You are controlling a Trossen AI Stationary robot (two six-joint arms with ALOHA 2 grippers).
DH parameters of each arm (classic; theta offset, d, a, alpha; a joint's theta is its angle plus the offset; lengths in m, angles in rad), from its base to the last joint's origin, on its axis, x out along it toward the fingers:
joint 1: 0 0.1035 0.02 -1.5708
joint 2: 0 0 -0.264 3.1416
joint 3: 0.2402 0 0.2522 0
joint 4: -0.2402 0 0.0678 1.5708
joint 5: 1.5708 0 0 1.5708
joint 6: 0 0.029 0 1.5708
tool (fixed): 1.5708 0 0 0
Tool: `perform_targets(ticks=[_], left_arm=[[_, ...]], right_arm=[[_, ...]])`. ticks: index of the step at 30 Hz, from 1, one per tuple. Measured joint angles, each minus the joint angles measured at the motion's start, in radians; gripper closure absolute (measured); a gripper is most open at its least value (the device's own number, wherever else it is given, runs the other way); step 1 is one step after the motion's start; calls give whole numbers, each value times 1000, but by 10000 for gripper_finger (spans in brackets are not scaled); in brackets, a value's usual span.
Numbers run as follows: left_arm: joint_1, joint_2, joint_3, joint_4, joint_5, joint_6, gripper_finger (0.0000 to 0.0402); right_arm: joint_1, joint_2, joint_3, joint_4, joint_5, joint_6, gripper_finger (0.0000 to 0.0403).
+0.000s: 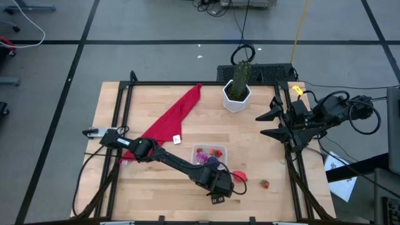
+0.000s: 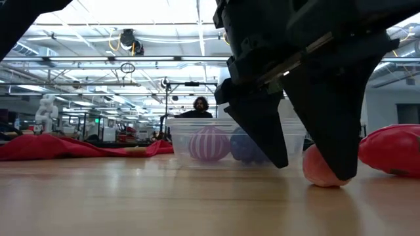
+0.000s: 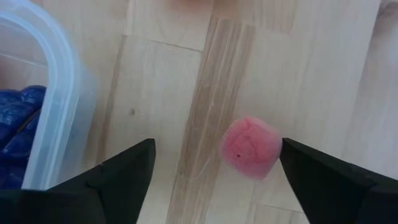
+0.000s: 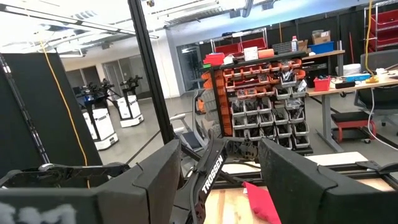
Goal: Pick and placing Produce into tupperware
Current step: Put the purple peach into the transparent bin
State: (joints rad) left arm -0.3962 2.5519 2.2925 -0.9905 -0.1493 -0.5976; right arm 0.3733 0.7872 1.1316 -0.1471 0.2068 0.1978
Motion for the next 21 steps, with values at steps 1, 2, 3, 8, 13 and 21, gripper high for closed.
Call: perform_targets(ticks=[1,2,3,8,13,21], left_arm=[[0,0,0,0,0,0,67],[0,0,0,0,0,0,75],[0,0,0,1,0,0,84],[0,0,0,11,0,-9,118],[0,0,0,22,0,-15,145],[0,0,0,24,18,-13,189]], right_arm=[[0,0,0,0,0,0,195],[0,0,0,0,0,0,195],[0,0,0,0,0,0,195],[0,0,0,0,0,0,195],[0,0,0,0,0,0,195],[0,0,0,0,0,0,195]])
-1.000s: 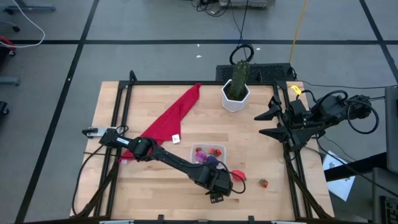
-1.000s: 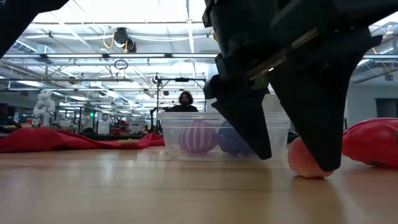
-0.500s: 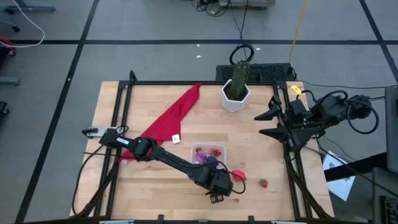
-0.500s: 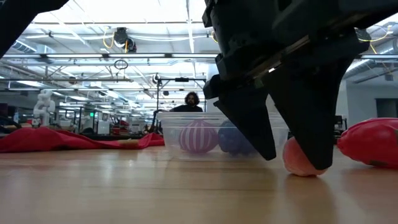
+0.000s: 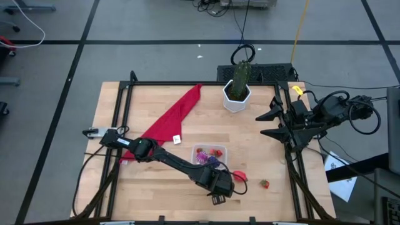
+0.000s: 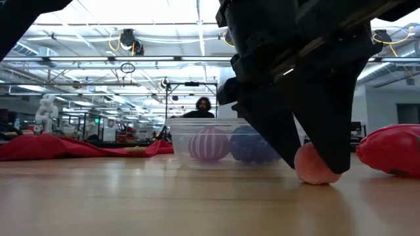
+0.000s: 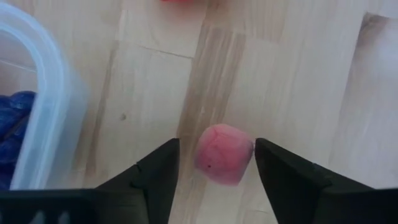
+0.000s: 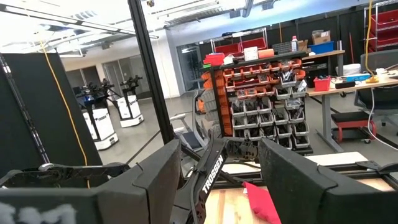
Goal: Pick and placing Produce into tupperware
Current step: Put the purple peach into the transparent bin
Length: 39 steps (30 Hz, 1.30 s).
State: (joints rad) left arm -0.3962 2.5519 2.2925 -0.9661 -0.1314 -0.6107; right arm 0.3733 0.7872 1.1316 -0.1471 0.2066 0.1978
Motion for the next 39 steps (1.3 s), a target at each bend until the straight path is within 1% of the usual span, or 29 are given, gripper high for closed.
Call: perform_targets(ticks=[10,18,21,31,33,36,39], left_arm=[[-1,0,0,-1,0,-1,222],[-6,0,0,-1,1,-18,269],[-7,0,0,-1,1,-21,280],[-12,0,0,-1,9,-36,285],[-12,-2,0,-1,26,-48,286],[-11,-2,38,-40,55,-65,286],[-13,-22,62,-35,57,-66,286]], right_arm=[[0,0,0,0,0,0,195],[0,0,0,0,0,0,195],[0,0,0,0,0,0,195],[0,0,0,0,0,0,195],[0,0,0,0,0,3,195],[0,0,0,1,0,23,195],[0,0,0,1,0,26,195]])
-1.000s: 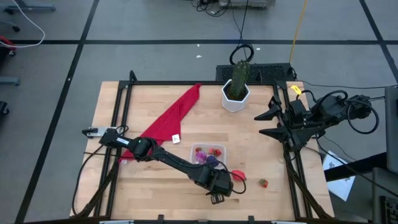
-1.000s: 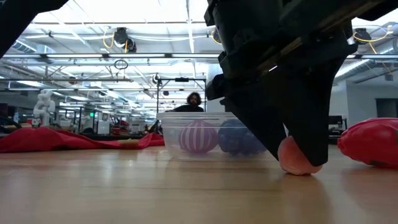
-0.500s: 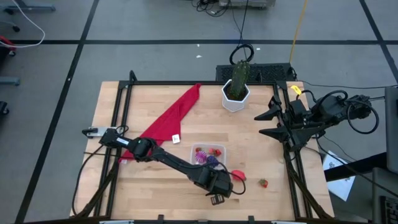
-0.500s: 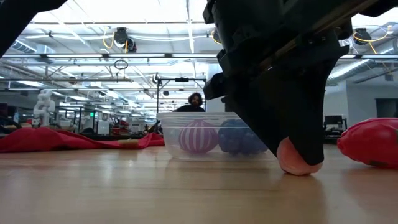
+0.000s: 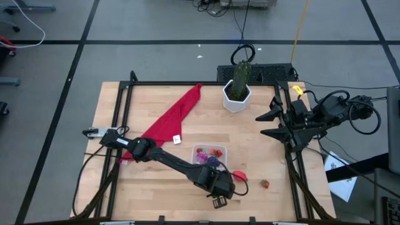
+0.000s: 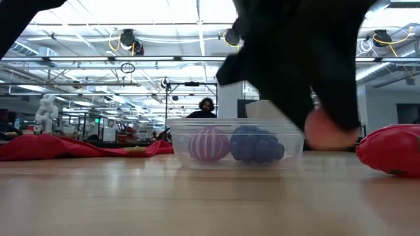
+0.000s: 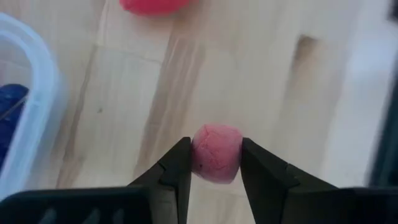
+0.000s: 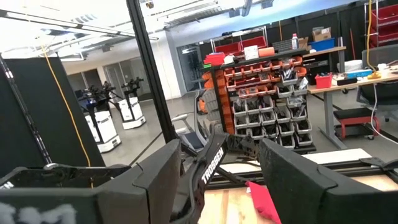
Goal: Pick and placing Produce into tupperware
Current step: Put the purple peach into the transparent bin
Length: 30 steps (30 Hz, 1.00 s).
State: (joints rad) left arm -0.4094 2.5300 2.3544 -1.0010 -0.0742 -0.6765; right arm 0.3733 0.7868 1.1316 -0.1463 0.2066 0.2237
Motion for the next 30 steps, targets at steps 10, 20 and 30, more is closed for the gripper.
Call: perform_targets(ticks=[10,20,30], left_arm=[[3,-115,0,-113,-199,59,286],[125,-126,-1,-180,-188,149,286],[167,-115,-2,-177,-162,158,283]], right_arm=[[1,1,0,7,0,0,195],[2,1,0,7,-2,0,195],[2,1,0,-4,-2,0,195]])
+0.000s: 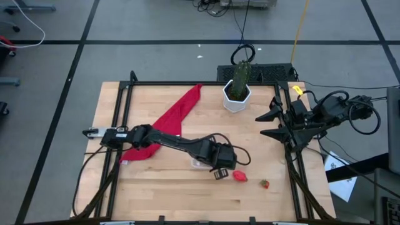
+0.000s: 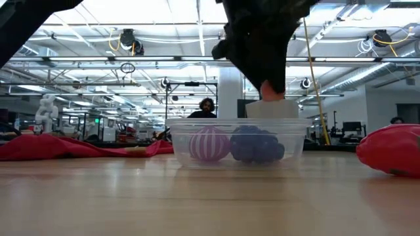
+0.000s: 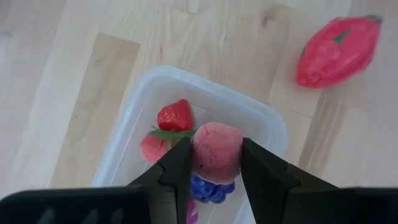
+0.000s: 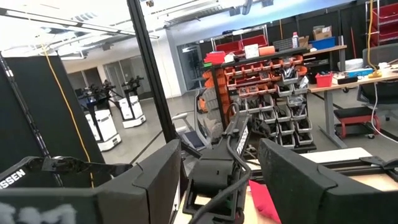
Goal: Pick and placing Produce into tupperware
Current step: Put the purple peach into the transparent bin
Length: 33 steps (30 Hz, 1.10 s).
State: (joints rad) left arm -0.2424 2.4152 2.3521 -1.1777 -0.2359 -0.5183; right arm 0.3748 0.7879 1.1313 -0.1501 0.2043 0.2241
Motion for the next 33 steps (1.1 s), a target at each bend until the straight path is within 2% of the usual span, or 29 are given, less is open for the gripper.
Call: perform_targets(ticks=[12,16,33], left_arm=[[13,2,-114,41,-3,-45,282],[21,0,-136,105,10,-35,282],[32,1,-140,127,26,-26,281]], right_arm=[[0,16,0,4,-1,0,195],[0,24,0,4,-1,0,195],[0,30,0,3,-1,0,195]])
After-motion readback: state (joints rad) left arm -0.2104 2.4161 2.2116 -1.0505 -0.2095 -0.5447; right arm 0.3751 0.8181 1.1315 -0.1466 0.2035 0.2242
